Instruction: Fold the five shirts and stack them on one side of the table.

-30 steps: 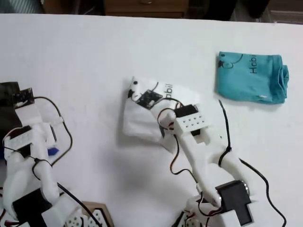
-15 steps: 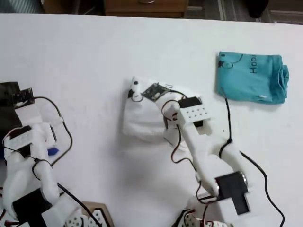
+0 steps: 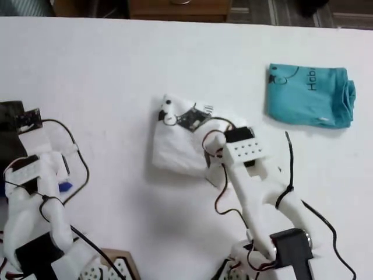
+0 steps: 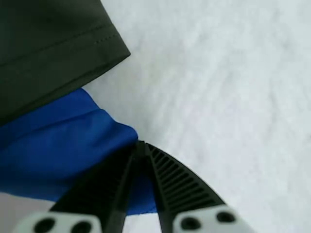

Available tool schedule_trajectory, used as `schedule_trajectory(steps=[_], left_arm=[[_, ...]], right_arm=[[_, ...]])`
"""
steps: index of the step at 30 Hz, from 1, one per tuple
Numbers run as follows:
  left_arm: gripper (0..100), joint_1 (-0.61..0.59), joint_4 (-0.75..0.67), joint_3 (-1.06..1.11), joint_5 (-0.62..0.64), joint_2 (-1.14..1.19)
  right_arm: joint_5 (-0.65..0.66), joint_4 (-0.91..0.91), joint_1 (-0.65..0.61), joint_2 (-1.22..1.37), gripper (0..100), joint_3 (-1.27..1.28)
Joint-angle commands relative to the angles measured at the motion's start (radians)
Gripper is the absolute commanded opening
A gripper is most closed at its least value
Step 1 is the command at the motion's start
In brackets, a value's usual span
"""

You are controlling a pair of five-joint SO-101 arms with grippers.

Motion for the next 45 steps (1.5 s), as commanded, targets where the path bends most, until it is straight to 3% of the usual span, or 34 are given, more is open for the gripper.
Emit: schedule_trajectory(steps=[1,5,7,12,18,23,31,38,45], left_arm=[[3,0.011,-0.017,-0.016,0.011,-0.002],[3,0.018,-0.015,-0.016,0.009,-0.002],[3,0.018,-0.015,-0.015,0.009,-0.002],[3,0.018,-0.015,-0.015,0.009,-0.002],[3,0.018,-0.015,-0.015,0.009,-0.002],[3,0.018,-0.015,-0.015,0.009,-0.002],[3,0.018,-0.015,-0.015,0.009,-0.002],[3,0.018,-0.015,-0.015,0.009,-0.002],[3,0.018,-0.015,-0.015,0.009,-0.002]], right_arm=[[0.005,-0.047,0.008,-0.045,9.1,0.034],[0.005,-0.018,0.01,-0.056,27.2,-0.023],[0.003,0.035,0.01,-0.056,30.1,-0.103],[-0.018,0.156,0.03,-0.051,26.1,-0.394],[-0.175,0.027,0.143,0.05,14.2,-0.598],[-0.178,0.019,0.082,0.329,12.3,-0.793],[-0.18,0.239,-0.105,0.878,13.5,-1.467],[-0.18,0.291,-0.117,1.299,13.5,-1.958],[-0.178,0.288,-0.143,1.589,13.6,-2.272]])
